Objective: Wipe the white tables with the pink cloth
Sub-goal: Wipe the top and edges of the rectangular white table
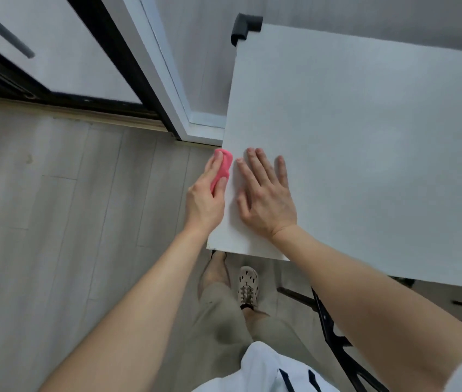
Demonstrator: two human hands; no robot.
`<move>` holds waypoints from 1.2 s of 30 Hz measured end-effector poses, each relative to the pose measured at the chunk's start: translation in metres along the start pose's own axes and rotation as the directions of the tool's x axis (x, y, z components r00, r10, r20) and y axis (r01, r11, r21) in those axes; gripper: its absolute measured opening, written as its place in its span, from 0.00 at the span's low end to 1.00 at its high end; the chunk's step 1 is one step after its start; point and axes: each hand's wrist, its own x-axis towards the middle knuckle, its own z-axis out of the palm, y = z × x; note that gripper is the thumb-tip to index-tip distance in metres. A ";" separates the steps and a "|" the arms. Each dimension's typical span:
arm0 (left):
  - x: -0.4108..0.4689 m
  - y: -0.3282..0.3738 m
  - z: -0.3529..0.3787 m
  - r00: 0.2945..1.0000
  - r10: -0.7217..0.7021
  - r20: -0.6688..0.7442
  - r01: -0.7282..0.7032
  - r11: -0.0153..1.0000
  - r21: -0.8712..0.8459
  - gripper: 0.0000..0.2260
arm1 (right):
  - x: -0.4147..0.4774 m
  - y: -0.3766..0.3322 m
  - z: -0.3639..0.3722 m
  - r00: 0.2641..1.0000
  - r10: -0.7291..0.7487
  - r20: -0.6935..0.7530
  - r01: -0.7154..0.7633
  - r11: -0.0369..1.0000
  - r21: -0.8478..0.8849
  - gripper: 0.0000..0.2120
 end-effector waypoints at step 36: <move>0.163 0.132 -0.031 0.847 -0.374 0.379 0.522 0.721 -0.455 0.16 | 0.165 0.043 -0.117 0.578 0.481 0.659 -0.637 -0.238 0.733 0.10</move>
